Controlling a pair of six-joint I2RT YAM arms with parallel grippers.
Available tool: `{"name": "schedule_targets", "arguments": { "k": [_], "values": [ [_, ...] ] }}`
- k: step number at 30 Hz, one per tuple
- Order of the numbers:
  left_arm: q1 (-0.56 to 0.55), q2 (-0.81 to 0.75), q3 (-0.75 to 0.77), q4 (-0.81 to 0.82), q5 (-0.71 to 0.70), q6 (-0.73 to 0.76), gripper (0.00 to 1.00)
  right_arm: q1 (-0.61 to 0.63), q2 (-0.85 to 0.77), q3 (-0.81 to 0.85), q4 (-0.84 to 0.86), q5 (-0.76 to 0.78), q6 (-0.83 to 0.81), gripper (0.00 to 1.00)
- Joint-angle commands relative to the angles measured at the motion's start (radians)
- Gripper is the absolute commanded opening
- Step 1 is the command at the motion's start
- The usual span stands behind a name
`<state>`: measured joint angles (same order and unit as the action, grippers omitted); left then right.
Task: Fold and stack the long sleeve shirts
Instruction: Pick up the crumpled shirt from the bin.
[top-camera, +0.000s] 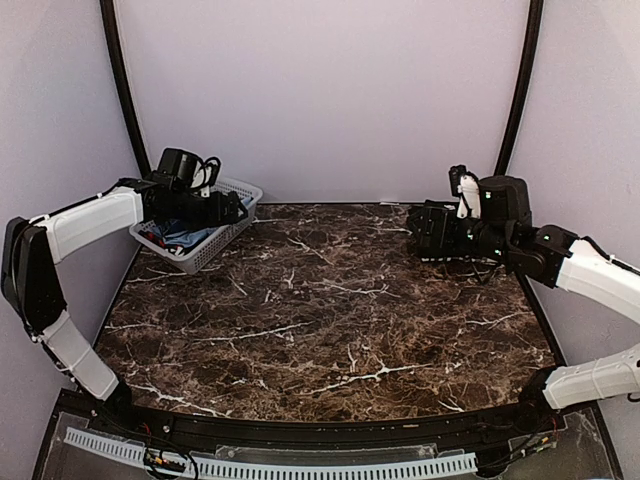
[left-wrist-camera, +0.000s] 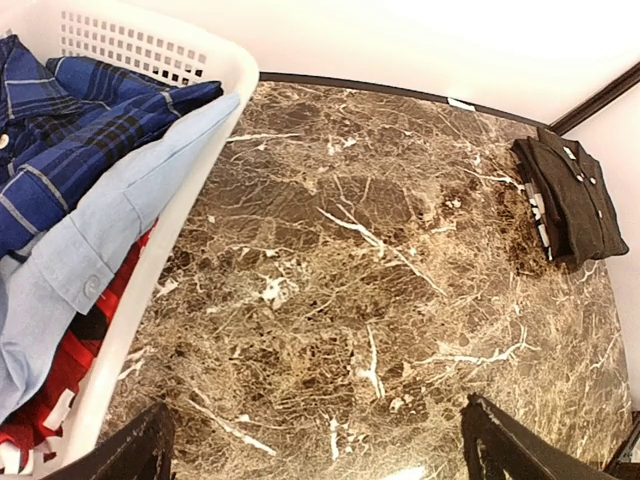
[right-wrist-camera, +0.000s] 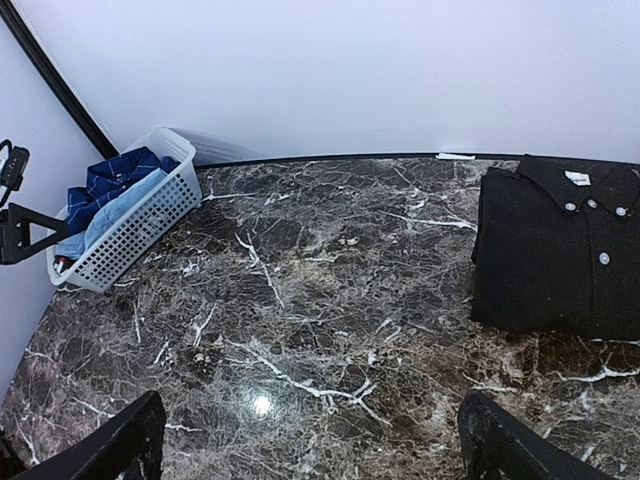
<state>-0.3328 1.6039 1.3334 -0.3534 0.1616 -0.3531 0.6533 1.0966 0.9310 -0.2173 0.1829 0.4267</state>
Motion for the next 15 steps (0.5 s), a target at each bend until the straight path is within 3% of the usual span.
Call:
{"name": "schedule_targets", "arguments": {
  "k": [1,12,15],
  "values": [
    [-0.006,-0.062,-0.011,0.068,-0.014,0.001,0.99,0.003,-0.012,0.019,0.036,0.02,-0.005,0.99],
    [-0.004,-0.001,0.091,0.007,-0.145,0.015,0.99,0.003,-0.012,0.025,0.038,0.011,-0.021,0.99],
    [0.021,0.05,0.149,-0.026,-0.247,0.005,0.99,0.003,-0.014,0.032,0.035,0.005,-0.021,0.99]
  ]
}}
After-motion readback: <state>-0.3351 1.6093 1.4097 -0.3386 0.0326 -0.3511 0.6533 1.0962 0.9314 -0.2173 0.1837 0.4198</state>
